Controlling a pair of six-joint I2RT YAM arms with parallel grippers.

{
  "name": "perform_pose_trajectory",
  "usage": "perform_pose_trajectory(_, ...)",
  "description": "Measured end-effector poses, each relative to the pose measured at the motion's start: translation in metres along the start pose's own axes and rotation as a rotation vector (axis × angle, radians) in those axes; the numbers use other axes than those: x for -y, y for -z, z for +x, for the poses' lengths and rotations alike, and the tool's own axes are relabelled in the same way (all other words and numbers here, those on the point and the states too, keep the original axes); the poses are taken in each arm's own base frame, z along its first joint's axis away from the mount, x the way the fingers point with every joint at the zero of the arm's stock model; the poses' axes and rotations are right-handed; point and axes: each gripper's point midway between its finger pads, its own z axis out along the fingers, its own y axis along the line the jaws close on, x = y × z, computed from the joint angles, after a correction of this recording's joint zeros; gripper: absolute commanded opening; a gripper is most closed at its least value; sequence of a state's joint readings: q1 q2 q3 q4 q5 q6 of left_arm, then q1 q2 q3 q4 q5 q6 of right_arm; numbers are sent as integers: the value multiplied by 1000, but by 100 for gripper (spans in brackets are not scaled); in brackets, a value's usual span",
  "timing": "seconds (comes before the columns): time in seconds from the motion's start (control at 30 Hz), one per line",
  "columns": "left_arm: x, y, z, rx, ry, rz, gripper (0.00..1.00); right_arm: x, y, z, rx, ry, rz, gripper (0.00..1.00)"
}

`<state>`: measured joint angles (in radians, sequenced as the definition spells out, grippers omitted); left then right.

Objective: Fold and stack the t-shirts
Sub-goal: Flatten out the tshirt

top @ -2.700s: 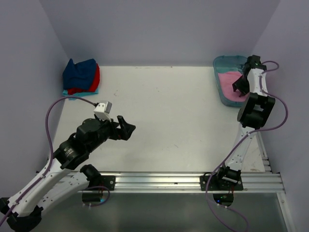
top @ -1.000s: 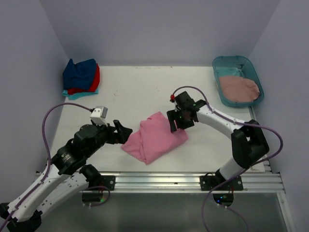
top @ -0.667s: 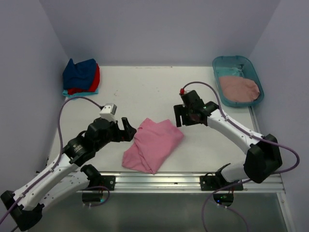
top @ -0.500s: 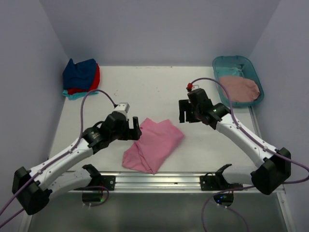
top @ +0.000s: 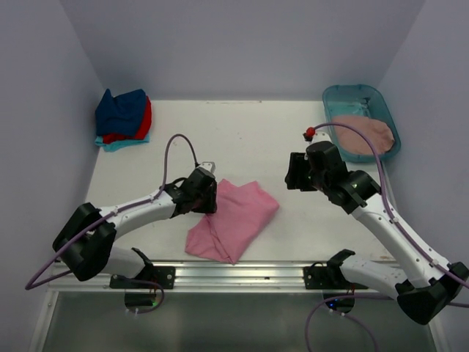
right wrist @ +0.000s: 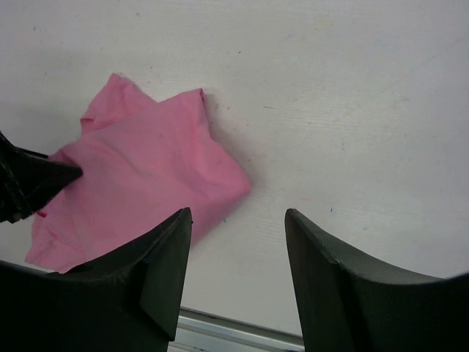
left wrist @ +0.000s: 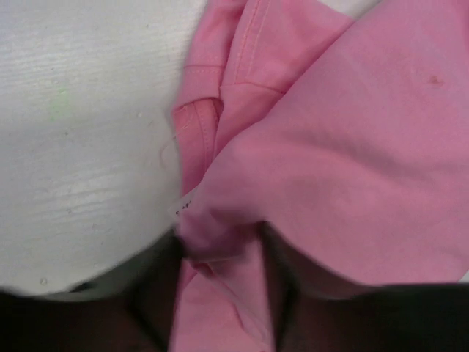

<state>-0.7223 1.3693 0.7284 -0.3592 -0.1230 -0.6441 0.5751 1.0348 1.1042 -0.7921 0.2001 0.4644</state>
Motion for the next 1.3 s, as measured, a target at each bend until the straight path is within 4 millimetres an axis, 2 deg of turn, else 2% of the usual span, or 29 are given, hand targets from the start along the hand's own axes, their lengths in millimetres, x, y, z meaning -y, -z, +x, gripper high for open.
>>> perform_pose_trajectory(0.03, 2, -2, -2, 6, 4, 8, 11, 1, 0, 2, -5, 1, 3, 57)
perform_pose_trajectory(0.07, 4, -4, -3, 11, -2, 17, 0, 2, 0, 5, -10, 2, 5, 57)
perform_pose_trajectory(0.2, 16, -9, -7, 19, -4, 67, 0, 4, 0, 8, -20, 0, 11, 54)
perform_pose_trajectory(0.3, 35, -6, -11, 29, -20, 146, 0, 4, 1, 8, -19, -3, 11, 53)
perform_pose_trajectory(0.37, 57, 1, -14, 31, -57, 207, 0, 5, 2, 8, -15, -4, 15, 53)
perform_pose_trajectory(0.47, 103, 16, -16, 32, -139, 336, 0, 8, 5, 6, -2, -5, 26, 53)
perform_pose_trajectory(0.53, 131, 25, -9, 19, -200, 418, 0, 11, 7, 5, 2, -5, 36, 53)
perform_pose_trajectory(0.6, 156, 33, 10, -17, -273, 491, 0, 13, 9, 4, 5, -4, 51, 53)
perform_pose_trajectory(0.73, 196, 47, 69, -134, -413, 617, 0, 17, 15, -1, 18, -6, 74, 53)
perform_pose_trajectory(0.83, 215, 55, 115, -227, -505, 695, 0, 19, 21, -11, 45, -15, 88, 53)
perform_pose_trajectory(0.93, 232, 59, 154, -297, -592, 751, 0, 21, 28, -19, 70, -20, 101, 53)
perform_pose_trajectory(1.0, 242, 64, 171, -318, -637, 785, 0, 22, 33, -23, 85, -25, 108, 54)
perform_pose_trajectory(1.1, 265, 83, 191, -316, -704, 877, 0, 26, 38, -26, 101, -32, 127, 60)
perform_pose_trajectory(1.17, 280, 100, 200, -307, -736, 952, 7, 29, 40, -27, 106, -35, 141, 66)
perform_pose_trajectory(1.23, 290, 114, 206, -304, -767, 1017, 25, 31, 42, -27, 106, -37, 151, 69)
perform_pose_trajectory(1.27, 294, 121, 209, -299, -784, 1048, 53, 32, 43, -27, 105, -37, 154, 70)
perform_pose_trajectory(1.3, 298, 126, 212, -288, -803, 1071, 65, 33, 43, -26, 103, -38, 158, 71)
